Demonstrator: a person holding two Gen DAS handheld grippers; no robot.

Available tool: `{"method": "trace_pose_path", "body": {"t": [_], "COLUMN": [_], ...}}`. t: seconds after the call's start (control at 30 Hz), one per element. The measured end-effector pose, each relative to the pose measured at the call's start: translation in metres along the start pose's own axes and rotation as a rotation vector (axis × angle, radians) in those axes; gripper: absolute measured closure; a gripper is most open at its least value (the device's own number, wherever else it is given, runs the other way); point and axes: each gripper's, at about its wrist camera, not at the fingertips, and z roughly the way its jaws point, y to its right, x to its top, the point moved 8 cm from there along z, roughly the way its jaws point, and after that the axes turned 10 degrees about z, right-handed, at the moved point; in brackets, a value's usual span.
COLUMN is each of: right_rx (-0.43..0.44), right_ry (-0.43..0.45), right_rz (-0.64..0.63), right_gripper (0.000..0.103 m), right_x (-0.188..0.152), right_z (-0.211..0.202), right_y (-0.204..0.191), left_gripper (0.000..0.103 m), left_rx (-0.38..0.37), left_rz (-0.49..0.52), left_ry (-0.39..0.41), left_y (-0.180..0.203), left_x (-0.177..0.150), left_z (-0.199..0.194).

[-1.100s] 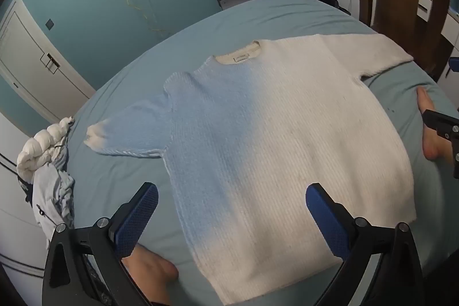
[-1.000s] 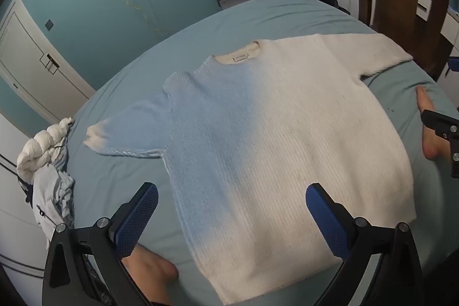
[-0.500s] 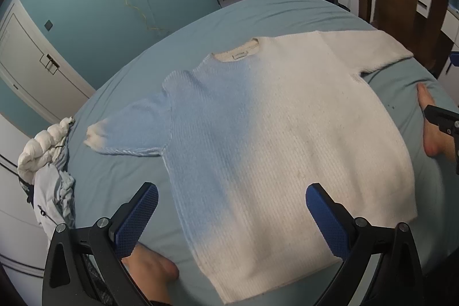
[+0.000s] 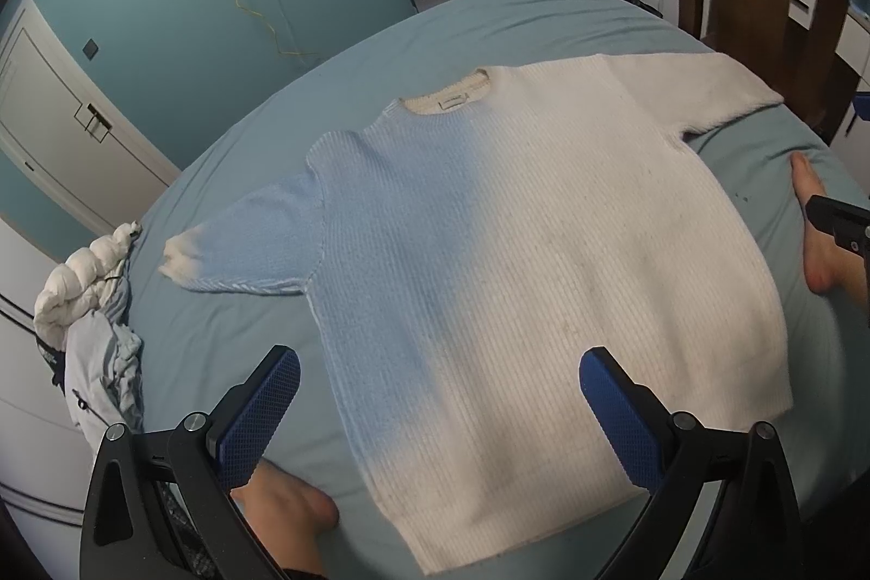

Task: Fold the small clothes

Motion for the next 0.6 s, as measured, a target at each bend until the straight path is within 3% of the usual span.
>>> {"method": "trace_pose_path", "body": {"t": [0.23, 0.47, 0.6], "right_rx": [0.005, 0.020, 0.049], "right_ry": [-0.003, -0.013, -0.019], "right_rz": [0.007, 0.018, 0.051], "right_gripper": [0.001, 0.001, 0.001], "right_x": [0.001, 0.001, 0.005], "right_z": [0.000, 0.000, -0.003], "right_y": [0.001, 0.001, 0.005], "left_gripper": [0.000, 0.000, 0.000], "left_rx": [0.000, -0.008, -0.009], "left_rz": [0.001, -0.062, -0.085], "left_ry": [-0.022, -0.012, -0.050], "left_y": [-0.003, -0.016, -0.028], "left_x": [-0.002, -0.001, -0.004], "left_z": [0.001, 0.001, -0.001]}}
